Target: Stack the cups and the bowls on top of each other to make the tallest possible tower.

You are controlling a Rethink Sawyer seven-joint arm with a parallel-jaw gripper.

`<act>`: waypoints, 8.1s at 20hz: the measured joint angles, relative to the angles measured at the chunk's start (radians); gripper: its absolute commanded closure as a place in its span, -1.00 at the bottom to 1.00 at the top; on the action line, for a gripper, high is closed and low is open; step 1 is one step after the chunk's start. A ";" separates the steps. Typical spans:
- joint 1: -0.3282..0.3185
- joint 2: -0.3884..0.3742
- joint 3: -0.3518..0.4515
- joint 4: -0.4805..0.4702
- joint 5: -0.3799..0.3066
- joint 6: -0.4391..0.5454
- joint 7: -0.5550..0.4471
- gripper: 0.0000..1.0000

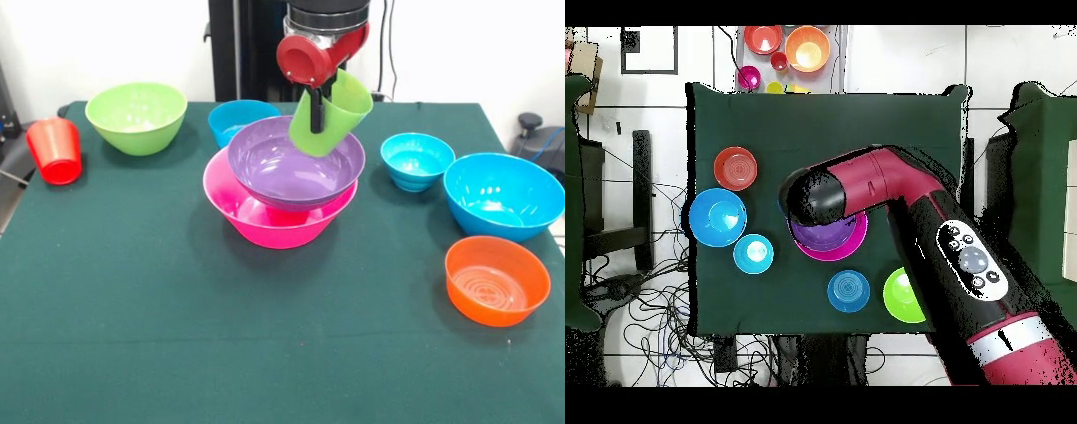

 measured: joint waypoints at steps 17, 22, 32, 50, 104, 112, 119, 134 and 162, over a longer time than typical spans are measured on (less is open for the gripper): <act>-0.060 0.084 -0.004 0.042 -0.008 -0.054 0.000 1.00; -0.062 0.086 -0.004 0.043 -0.009 -0.054 0.000 1.00; -0.062 0.095 -0.005 0.037 -0.011 -0.054 0.000 1.00; -0.066 0.160 -0.005 -0.031 -0.020 -0.054 0.000 -1.00; -0.404 -0.022 0.105 0.185 -0.207 -0.130 -0.145 -1.00; -0.398 -0.001 0.107 0.251 -0.264 -0.151 -0.145 -1.00; -0.405 0.037 0.108 0.261 -0.285 -0.151 -0.145 -1.00; -0.459 0.141 0.108 0.260 -0.409 -0.151 -0.159 -1.00; -0.610 0.227 0.080 0.260 -0.438 -0.151 -0.434 -1.00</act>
